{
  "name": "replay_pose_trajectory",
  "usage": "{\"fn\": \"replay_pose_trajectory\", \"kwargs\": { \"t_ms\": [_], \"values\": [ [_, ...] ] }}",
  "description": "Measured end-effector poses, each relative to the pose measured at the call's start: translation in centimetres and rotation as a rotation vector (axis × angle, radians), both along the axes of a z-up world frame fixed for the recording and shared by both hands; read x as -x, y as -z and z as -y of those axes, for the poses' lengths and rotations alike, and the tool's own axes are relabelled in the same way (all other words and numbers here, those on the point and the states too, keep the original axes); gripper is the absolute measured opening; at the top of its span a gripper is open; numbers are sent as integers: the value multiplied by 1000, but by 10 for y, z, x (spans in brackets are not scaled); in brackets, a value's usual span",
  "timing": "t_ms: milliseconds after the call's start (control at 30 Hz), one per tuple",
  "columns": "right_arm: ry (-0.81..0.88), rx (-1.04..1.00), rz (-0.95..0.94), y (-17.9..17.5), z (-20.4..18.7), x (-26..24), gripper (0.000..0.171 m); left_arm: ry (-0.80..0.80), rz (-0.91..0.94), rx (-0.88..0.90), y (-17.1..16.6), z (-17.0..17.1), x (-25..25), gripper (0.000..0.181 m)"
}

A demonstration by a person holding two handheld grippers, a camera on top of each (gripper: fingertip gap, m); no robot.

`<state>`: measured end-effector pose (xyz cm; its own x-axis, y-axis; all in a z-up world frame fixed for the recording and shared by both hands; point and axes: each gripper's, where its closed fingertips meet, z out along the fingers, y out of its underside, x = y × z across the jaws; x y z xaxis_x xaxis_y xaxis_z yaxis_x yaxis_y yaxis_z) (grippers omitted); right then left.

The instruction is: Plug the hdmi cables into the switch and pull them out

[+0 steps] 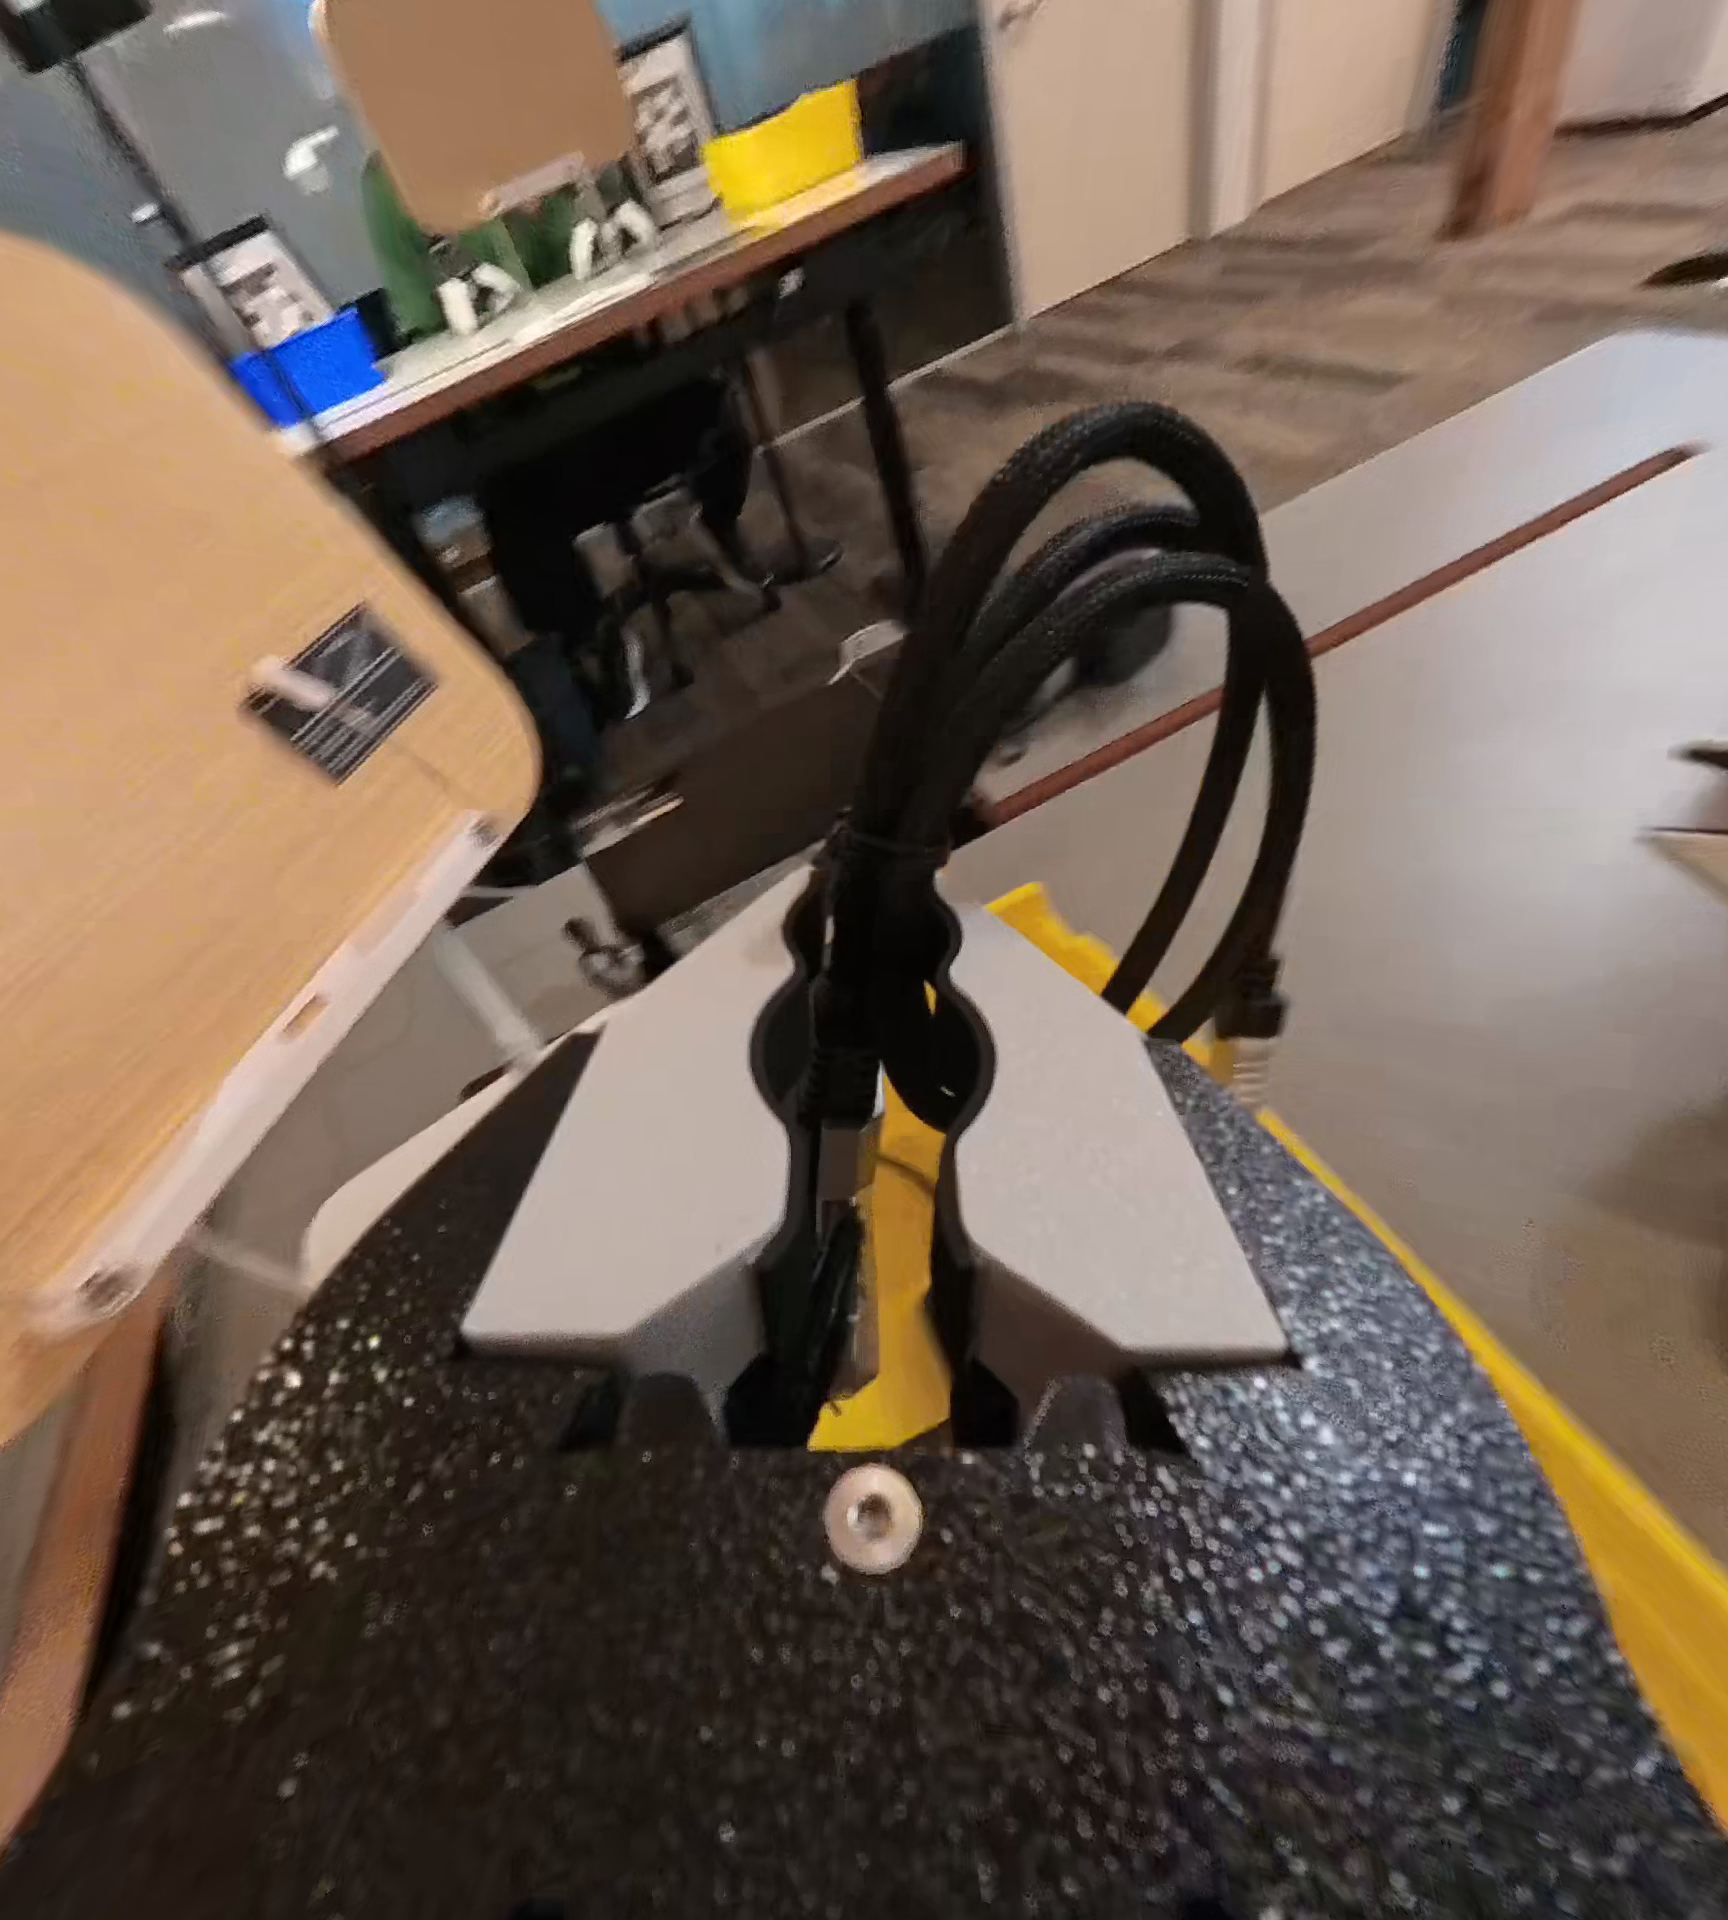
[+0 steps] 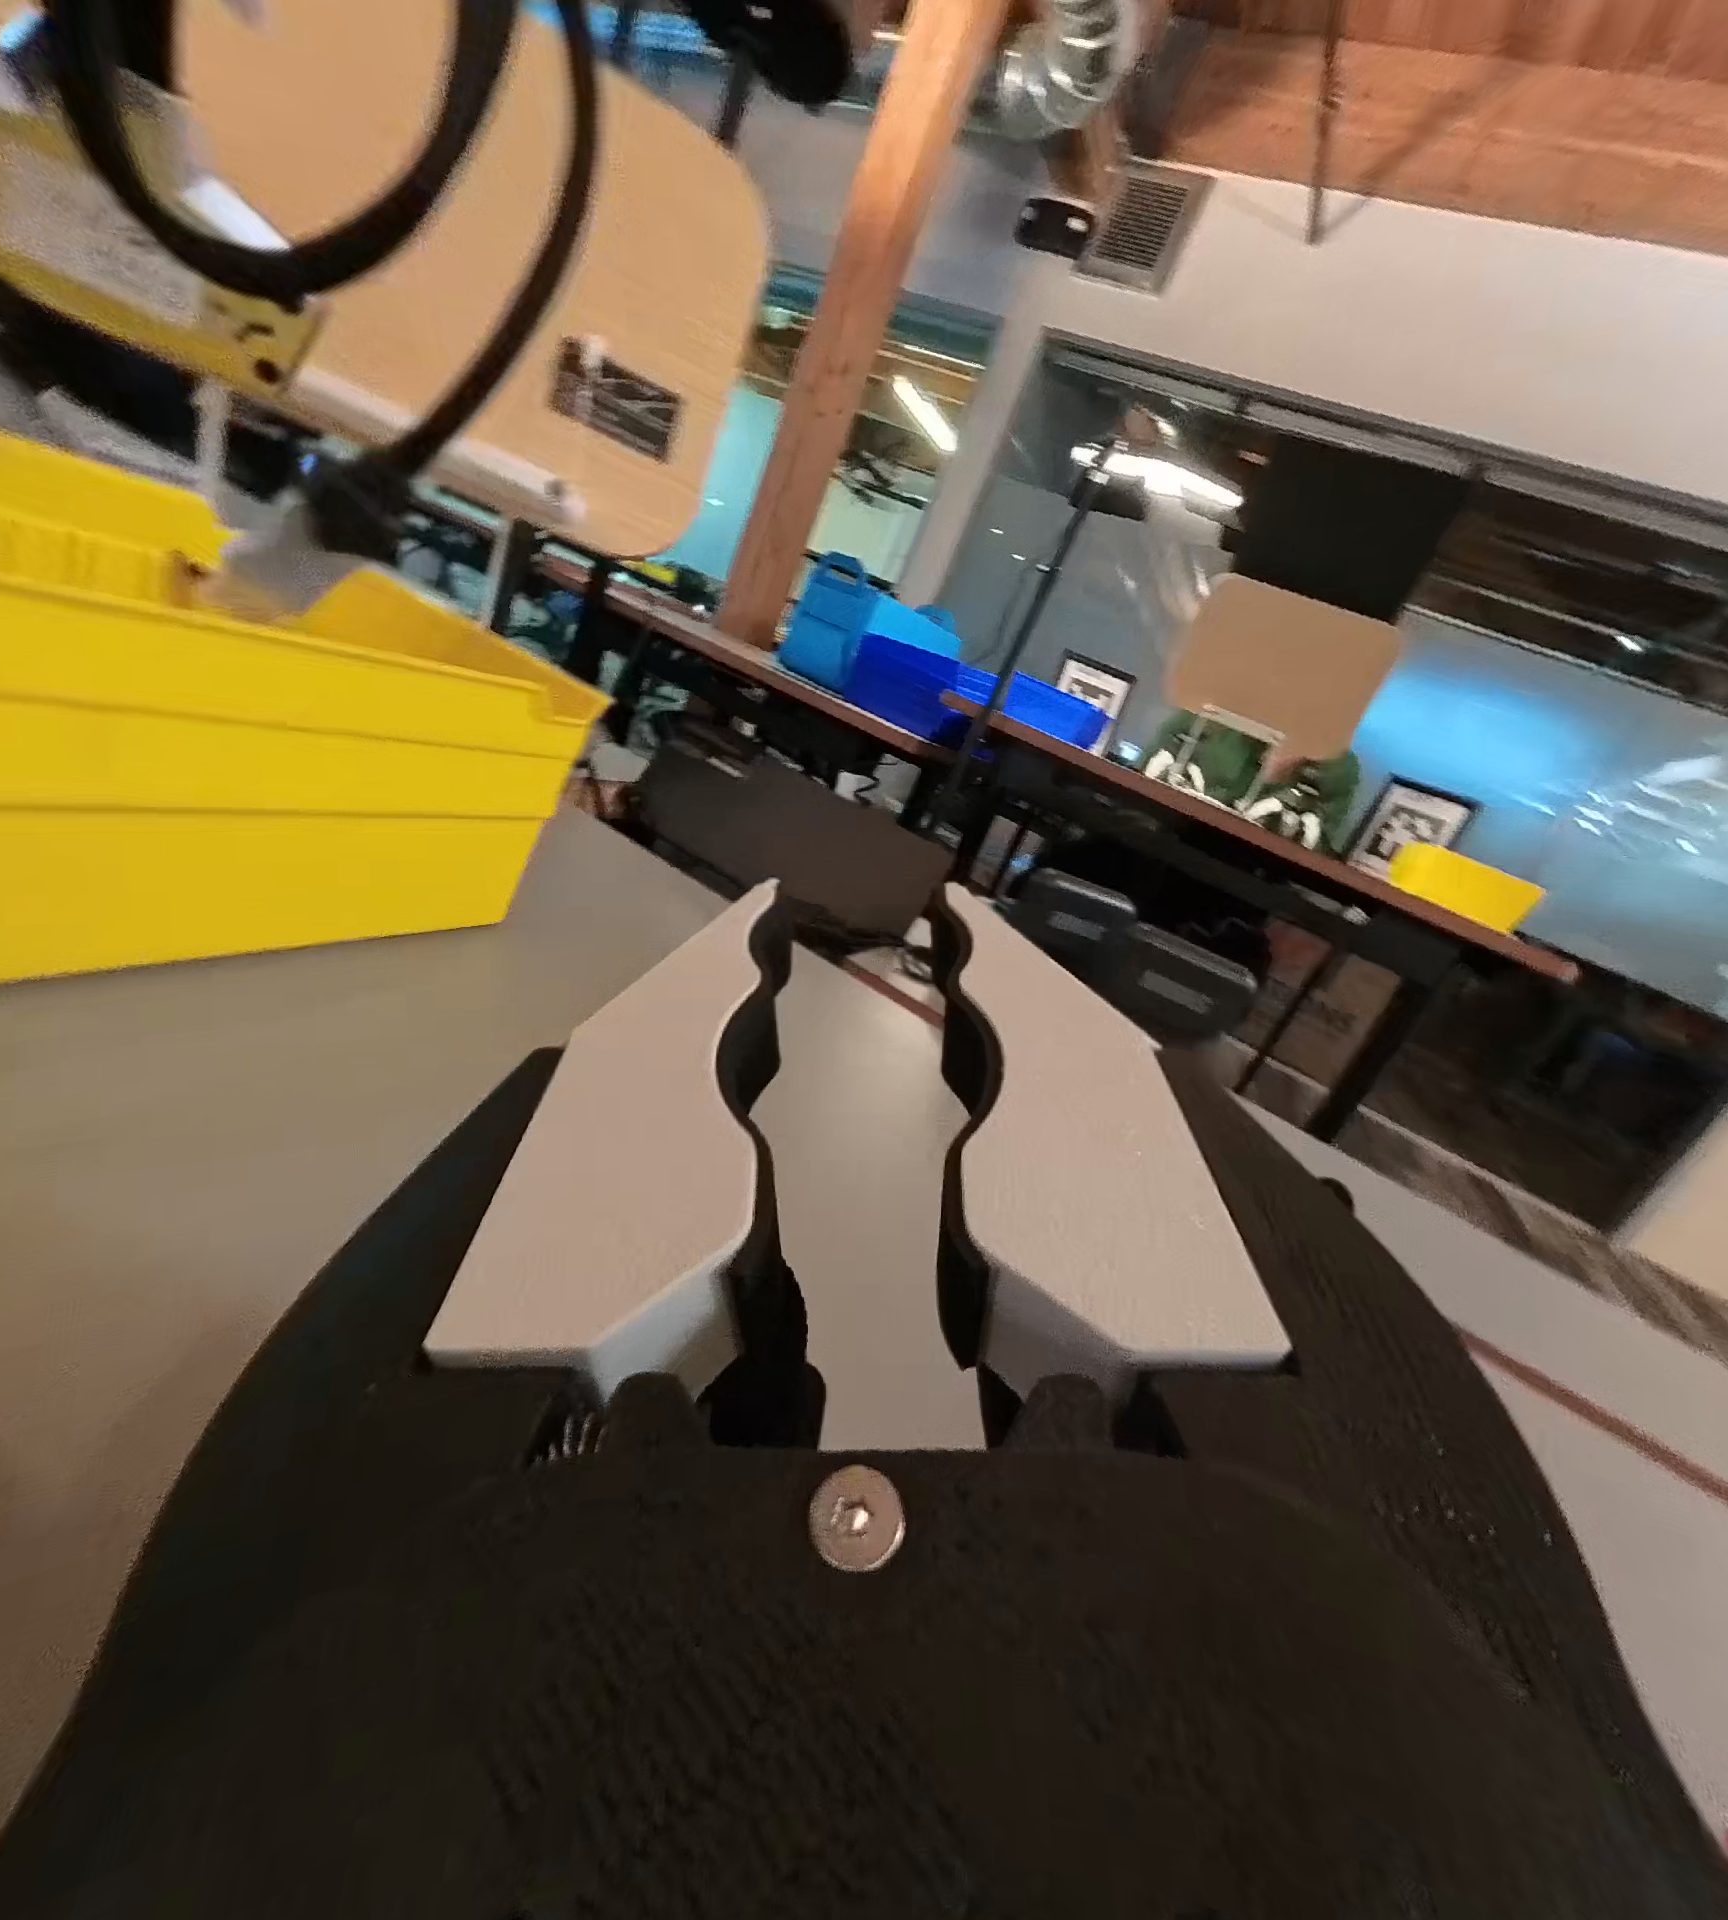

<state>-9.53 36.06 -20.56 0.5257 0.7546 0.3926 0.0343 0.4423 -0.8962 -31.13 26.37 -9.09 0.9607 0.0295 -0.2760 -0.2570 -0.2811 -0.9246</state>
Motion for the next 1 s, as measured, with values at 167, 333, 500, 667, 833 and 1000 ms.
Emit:
{"fn": "replay_pose_trajectory", "kwargs": {
  "t_ms": [167,333,500,667,833,1000],
  "values": [
    [145,91,-119,-8,-40,-35,25,254,30,20,-6,-27,-96,15],
    [284,50,-115,-12,-73,-72,25,489,136,153,23,-58,-182,15],
    [390,8,-77,-12,-105,-106,25,524,92,335,79,-89,-215,15],
    [440,8,-14,-2,-131,-116,25,484,51,457,123,-112,-220,16],
    [474,-2,8,-1,-144,-126,25,485,179,527,144,-128,-223,16],
    [533,39,-50,-4,-156,-148,24,490,361,563,151,-134,-232,19]
  ]
}}
